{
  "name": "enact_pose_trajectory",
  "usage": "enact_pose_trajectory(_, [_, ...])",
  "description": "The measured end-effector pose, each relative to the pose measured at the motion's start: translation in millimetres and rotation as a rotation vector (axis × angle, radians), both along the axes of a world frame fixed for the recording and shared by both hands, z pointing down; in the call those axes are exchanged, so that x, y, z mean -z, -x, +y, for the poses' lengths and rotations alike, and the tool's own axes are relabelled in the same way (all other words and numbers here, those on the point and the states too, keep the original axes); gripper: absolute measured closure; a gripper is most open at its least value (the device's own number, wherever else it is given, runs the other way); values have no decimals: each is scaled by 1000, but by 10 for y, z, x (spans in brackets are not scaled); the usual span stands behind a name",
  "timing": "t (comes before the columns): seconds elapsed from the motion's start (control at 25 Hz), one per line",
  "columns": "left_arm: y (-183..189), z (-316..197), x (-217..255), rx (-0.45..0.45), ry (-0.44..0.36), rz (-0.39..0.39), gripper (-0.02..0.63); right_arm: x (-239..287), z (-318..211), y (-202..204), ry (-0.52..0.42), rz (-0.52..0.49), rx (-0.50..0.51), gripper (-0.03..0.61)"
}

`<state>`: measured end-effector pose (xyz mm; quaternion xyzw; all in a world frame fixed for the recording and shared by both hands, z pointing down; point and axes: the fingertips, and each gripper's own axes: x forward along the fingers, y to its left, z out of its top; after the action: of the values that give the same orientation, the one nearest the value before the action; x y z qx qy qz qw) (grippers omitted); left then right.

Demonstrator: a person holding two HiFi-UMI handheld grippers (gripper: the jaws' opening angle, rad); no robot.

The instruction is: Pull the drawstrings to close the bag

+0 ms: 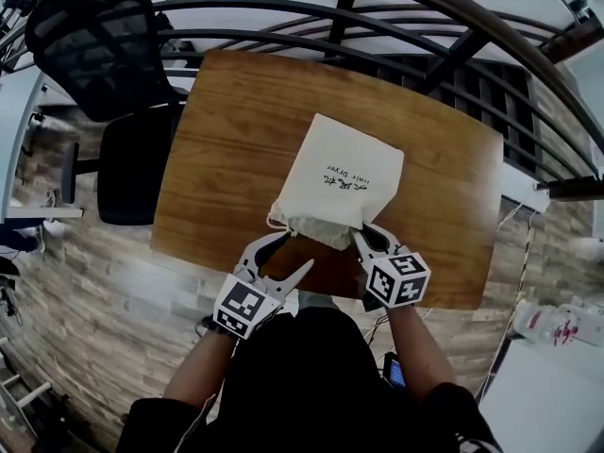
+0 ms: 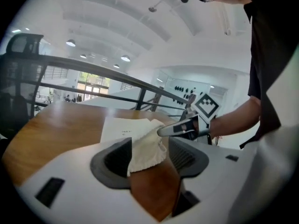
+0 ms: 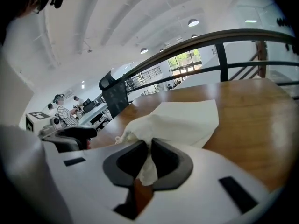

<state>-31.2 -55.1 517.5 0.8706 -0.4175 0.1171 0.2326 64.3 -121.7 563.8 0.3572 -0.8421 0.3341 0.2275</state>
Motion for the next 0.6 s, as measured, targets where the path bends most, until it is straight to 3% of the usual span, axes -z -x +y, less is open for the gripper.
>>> enact_pose_trajectory(0.16, [-311, 21, -238, -115, 100, 63, 385, 67, 40, 11, 26, -78, 13, 554])
enact_pose_trajectory(0.28, [-500, -33, -372, -164, 129, 70, 388, 75, 50, 6, 31, -96, 20, 554])
enact_pose_trajectory(0.6, [-723, -173, -542, -202, 180, 109, 393, 74, 75, -76, 37, -129, 16, 554])
